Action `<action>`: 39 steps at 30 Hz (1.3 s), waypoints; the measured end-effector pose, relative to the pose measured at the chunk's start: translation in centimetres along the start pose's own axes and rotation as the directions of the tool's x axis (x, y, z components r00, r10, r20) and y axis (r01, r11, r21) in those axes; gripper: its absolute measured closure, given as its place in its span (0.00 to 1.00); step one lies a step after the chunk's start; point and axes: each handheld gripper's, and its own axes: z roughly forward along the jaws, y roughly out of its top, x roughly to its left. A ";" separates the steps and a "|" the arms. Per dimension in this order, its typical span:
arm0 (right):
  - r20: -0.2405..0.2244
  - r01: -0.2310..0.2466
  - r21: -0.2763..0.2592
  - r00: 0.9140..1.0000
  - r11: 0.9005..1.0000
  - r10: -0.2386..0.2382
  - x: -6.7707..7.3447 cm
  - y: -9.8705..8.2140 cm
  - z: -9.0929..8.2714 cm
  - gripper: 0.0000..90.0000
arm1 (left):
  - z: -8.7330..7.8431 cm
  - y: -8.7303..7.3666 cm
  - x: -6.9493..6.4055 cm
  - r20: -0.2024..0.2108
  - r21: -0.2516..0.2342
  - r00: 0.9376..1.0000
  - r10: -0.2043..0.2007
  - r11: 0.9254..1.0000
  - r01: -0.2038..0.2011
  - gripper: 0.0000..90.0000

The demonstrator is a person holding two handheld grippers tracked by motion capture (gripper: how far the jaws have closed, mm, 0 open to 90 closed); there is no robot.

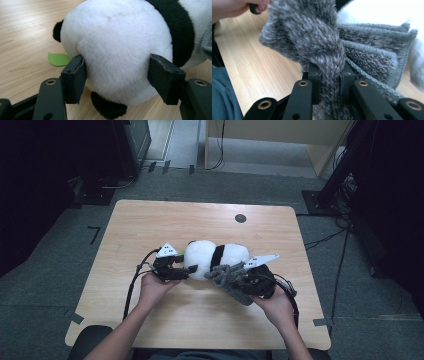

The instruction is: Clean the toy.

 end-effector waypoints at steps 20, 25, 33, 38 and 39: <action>0.017 -0.039 -0.004 0.999 0.999 0.039 -1.3 -2.6 -1.2 0.87 | 0.0 0.0 0.0 0.000 0.001 1.000 -0.001 1.000 0.001 0.38; 0.037 -0.027 -0.046 0.999 0.999 0.029 -1.1 -1.7 -2.2 0.87 | 0.0 0.1 0.0 0.001 0.000 1.000 -0.004 1.000 0.004 0.38; 0.079 -0.027 -0.141 0.996 0.990 0.039 -1.5 0.0 -4.4 0.87 | 0.0 0.0 0.0 -0.002 0.003 1.000 0.002 1.000 -0.002 0.38; 0.118 -0.044 -0.186 0.991 0.982 0.066 -2.4 1.3 -5.4 0.87 | 0.0 0.0 0.0 -0.001 0.003 1.000 0.002 1.000 -0.002 0.38; 0.126 -0.045 -0.192 0.990 0.980 0.070 -2.8 1.6 -5.5 0.87 | 0.0 0.0 0.0 -0.001 0.002 1.000 0.002 1.000 -0.002 0.38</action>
